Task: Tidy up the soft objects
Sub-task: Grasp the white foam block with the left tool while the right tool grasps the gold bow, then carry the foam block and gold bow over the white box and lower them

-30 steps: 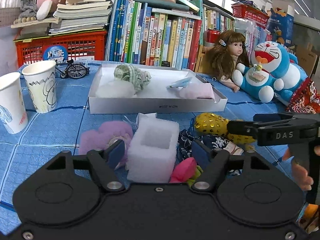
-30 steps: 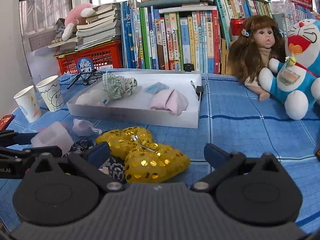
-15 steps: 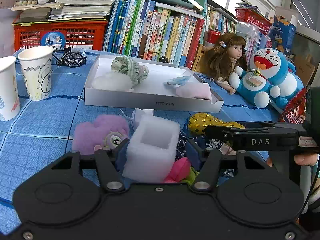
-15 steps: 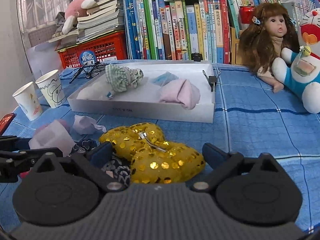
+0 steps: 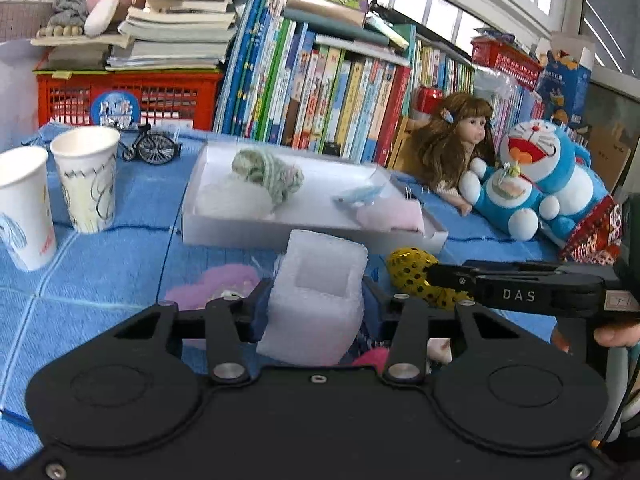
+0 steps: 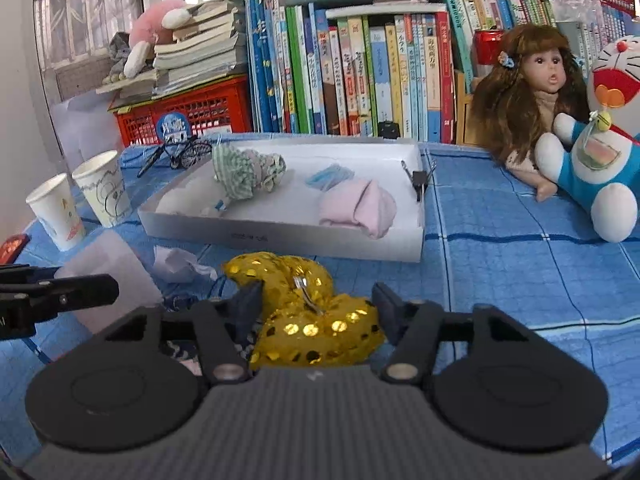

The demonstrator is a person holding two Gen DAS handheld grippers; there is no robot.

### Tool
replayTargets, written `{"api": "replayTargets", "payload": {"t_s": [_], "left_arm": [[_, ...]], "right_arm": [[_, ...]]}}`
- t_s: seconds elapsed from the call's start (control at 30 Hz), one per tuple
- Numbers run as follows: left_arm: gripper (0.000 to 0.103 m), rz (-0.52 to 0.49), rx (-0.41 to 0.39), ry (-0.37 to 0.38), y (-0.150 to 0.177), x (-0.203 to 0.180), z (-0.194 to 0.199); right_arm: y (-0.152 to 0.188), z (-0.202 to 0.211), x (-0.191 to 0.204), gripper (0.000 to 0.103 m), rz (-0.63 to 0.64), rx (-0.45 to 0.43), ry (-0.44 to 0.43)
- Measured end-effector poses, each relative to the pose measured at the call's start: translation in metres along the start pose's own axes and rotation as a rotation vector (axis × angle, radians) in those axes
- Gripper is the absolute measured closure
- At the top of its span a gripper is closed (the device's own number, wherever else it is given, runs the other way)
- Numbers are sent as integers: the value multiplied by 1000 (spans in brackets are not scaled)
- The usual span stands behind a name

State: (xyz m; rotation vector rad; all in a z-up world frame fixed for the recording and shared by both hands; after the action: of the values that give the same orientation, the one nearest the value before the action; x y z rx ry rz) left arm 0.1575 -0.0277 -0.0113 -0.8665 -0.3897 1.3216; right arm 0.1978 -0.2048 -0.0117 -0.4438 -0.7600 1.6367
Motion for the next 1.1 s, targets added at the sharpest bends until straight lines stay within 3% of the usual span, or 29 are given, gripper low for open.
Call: {"api": "replayTargets", "payload": {"t_s": [0.2, 0.6, 1.1], "left_arm": [[60, 6, -24, -16, -14, 5, 6], [60, 15, -46, -61, -42, 20, 0], [60, 72, -94, -77, -114, 38, -15]], "right_arm": [[-7, 8, -6, 52, -35, -14, 0], [-31, 35, -14, 52, -52, -94, 10], [-91, 46, -26, 52, -51, -166, 66]]}}
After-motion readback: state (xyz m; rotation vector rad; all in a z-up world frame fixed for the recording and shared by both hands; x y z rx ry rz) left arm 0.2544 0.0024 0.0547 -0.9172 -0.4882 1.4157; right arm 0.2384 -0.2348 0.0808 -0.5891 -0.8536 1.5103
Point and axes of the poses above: each gripper's, at about its wrist camera, not at the fingertips, and z roughly against the way its jaws point, x to its left, y to its underside, the point moved 10 cm from there along -z, roughly the way its jaws point, and after that the axes turned 10 degrees about x, right-handed, at the moved point
